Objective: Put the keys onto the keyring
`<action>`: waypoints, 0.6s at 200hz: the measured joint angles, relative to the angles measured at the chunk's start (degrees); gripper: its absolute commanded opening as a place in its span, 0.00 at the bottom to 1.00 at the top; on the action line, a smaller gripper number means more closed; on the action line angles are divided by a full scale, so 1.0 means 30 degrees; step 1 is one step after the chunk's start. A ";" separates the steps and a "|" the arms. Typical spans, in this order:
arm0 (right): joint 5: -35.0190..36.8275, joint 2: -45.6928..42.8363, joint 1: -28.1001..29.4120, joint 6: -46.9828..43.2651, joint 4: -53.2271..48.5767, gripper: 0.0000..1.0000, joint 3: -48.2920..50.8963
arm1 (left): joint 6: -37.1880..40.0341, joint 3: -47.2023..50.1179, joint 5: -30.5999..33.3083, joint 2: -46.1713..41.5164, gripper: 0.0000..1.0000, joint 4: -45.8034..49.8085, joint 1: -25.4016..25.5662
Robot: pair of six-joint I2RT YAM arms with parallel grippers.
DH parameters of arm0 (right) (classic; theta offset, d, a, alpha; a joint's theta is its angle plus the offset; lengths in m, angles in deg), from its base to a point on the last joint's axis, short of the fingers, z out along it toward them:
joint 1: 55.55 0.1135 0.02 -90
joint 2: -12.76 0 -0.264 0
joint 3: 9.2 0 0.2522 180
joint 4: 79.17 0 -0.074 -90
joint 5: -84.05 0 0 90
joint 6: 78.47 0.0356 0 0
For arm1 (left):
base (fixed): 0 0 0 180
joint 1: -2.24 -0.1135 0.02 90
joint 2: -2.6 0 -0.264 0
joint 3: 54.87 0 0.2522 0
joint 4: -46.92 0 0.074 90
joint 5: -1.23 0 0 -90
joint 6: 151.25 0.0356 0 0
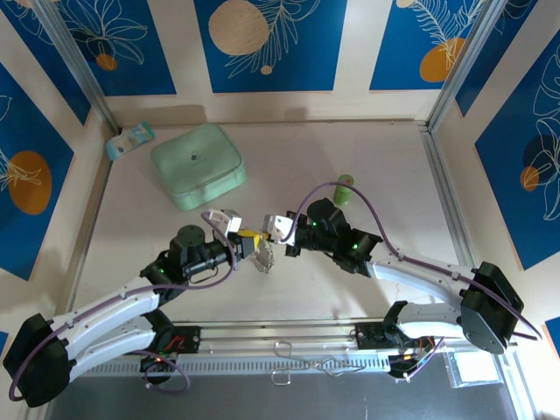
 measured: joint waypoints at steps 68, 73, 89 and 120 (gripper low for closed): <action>0.0000 -0.0015 -0.0007 -0.0058 -0.0306 0.00 0.0007 | 0.0000 -0.0080 0.0000 0.0029 0.00 0.0160 0.0000; -0.0007 -0.0022 -0.0007 -0.0066 -0.0328 0.00 0.0007 | 0.0000 -0.0087 0.0000 0.0029 0.00 0.0160 0.0000; -0.0022 -0.0022 -0.0007 -0.0124 -0.0364 0.00 0.0007 | 0.0000 -0.0095 0.0007 0.0029 0.00 0.0175 0.0000; -0.0080 -0.0022 0.0000 -0.0146 -0.0466 0.00 0.0015 | 0.0000 -0.0095 0.0000 0.0029 0.00 0.0233 0.0000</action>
